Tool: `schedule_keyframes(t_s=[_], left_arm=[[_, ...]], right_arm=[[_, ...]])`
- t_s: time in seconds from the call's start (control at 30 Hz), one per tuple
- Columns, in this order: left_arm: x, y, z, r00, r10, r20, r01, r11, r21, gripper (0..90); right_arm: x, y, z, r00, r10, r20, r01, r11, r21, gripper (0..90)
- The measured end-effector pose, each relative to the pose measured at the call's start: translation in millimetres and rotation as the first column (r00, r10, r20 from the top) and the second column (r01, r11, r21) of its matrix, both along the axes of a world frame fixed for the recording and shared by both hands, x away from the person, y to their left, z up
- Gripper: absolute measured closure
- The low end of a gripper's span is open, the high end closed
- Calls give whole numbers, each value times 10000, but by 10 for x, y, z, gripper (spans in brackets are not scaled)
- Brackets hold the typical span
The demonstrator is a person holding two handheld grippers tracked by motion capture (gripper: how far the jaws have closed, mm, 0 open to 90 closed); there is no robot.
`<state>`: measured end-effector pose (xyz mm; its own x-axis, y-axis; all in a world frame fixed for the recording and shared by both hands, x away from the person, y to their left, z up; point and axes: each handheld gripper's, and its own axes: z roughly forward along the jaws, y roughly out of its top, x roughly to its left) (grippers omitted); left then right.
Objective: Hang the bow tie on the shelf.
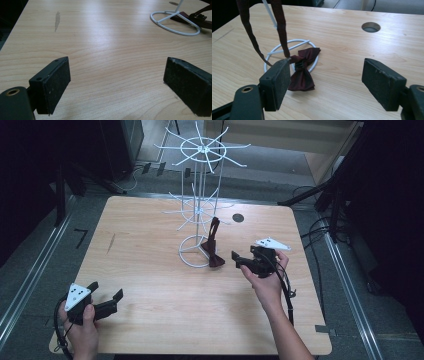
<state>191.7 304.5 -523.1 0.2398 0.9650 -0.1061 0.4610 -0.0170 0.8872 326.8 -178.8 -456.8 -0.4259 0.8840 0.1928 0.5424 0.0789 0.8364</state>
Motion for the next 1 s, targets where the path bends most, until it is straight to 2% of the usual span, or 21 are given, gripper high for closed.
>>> schedule_keyframes(t_s=[0.3,1.0], left_arm=[[0,-2,0,10000,-14,13,14,10000,6,78],[-2,-5,-1,10000,-13,38,13,10000,36,78]], right_arm=[[-118,-267,-34,9994,-344,49,344,9994,10,240],[-368,-714,-156,9946,-1033,-77,1035,9945,150,251]])
